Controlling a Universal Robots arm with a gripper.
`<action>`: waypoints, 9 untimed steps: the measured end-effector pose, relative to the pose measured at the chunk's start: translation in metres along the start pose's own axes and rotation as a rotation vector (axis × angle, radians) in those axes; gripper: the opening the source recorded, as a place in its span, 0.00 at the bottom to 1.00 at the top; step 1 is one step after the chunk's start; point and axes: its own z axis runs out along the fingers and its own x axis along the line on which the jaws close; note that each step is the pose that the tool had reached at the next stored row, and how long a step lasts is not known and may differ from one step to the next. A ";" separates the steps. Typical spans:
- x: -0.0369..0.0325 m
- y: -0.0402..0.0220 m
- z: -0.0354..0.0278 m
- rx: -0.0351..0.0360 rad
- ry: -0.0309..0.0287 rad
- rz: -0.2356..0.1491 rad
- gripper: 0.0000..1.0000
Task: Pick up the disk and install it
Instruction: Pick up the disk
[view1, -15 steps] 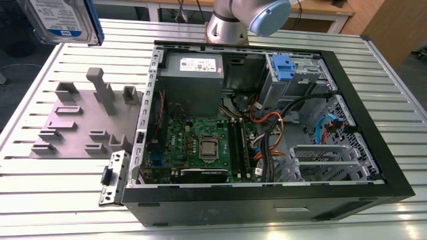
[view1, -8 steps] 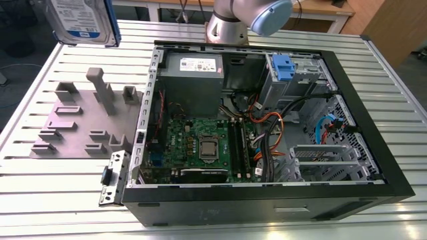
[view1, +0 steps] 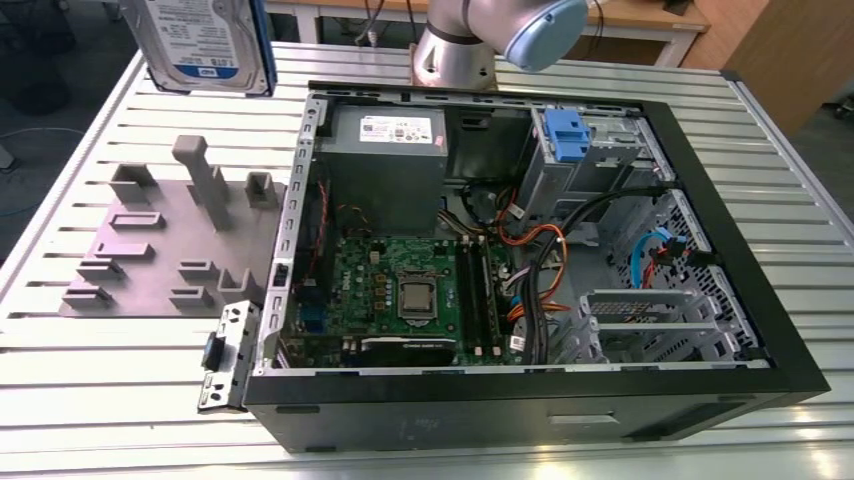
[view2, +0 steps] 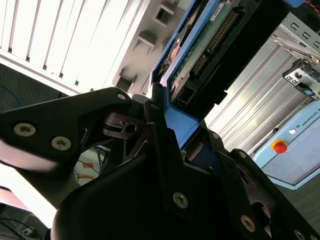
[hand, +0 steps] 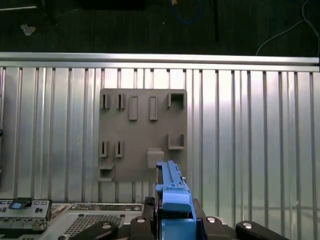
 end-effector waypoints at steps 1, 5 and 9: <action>0.0012 -0.0001 0.0000 -0.0001 0.0002 0.000 0.36; 0.0119 -0.0004 0.0004 0.0000 0.0001 0.001 0.36; 0.0236 -0.0005 0.0008 -0.0001 0.0001 0.001 0.36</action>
